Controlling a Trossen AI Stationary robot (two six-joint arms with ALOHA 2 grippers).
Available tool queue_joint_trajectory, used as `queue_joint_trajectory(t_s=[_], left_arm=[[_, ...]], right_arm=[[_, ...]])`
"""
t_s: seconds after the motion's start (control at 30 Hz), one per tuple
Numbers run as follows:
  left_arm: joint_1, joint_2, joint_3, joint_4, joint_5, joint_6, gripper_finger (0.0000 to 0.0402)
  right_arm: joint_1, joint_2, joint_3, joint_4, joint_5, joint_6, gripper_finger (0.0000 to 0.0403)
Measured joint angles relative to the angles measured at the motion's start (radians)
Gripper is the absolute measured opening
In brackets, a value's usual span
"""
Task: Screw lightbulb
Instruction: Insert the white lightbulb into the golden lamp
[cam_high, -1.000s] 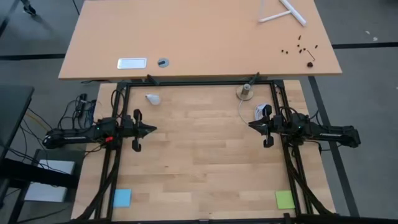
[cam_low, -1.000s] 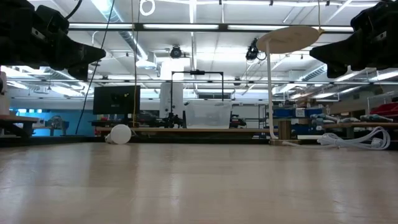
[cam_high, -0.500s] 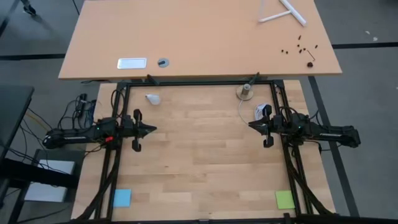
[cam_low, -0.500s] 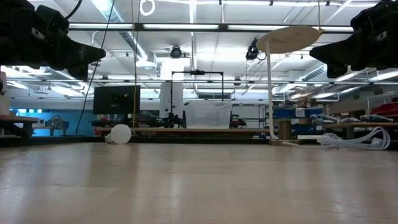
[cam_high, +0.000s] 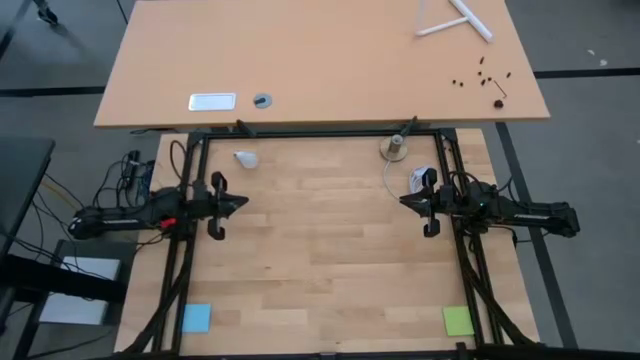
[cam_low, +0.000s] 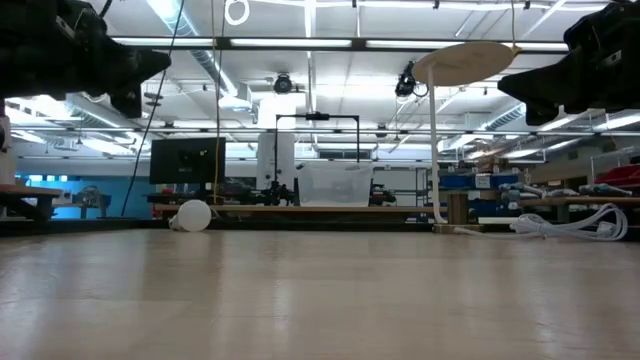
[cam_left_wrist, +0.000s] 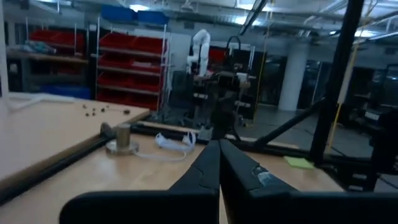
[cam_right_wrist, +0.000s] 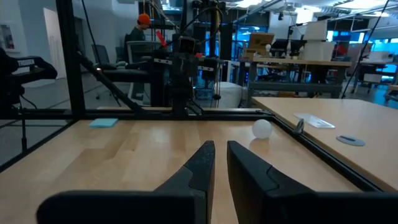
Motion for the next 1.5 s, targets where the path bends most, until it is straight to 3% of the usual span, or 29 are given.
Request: queue_joint_trajectory(t_s=[0.2, 0.43, 0.7, 0.97, 1.1, 1.5], left_arm=[[0.0, 0.055, 0.001, 0.109, -0.068, 0.082, 0.0039], [0.0, 0.228, 0.076, 0.084, -0.162, 0.16, 0.0102], [0.003, 0.466, 0.217, 0.064, -0.255, 0.107, 0.0107], [0.007, 0.696, 0.512, -0.289, -0.36, 0.126, 0.0111], [0.034, 0.813, 0.619, -0.44, -0.361, 0.139, 0.0119], [0.243, 1.172, 0.821, -0.657, -0.318, 0.193, 0.0172]], right_arm=[[0.0, 0.0, 0.0, 0.0, 0.0, 0.0, 0.0048], [0.0, 0.0, 0.0, 0.001, 0.0, 0.0, 0.0053], [0.0, 0.0, 0.0, 0.001, 0.0, 0.0, 0.0048], [0.0, 0.0, 0.0, 0.0, 0.0, 0.0, 0.0052], [0.0, 0.0, 0.0, 0.0, 0.0, 0.0, 0.0048], [0.0, 0.0, 0.0, 0.0, 0.0, 0.0, 0.0051]])
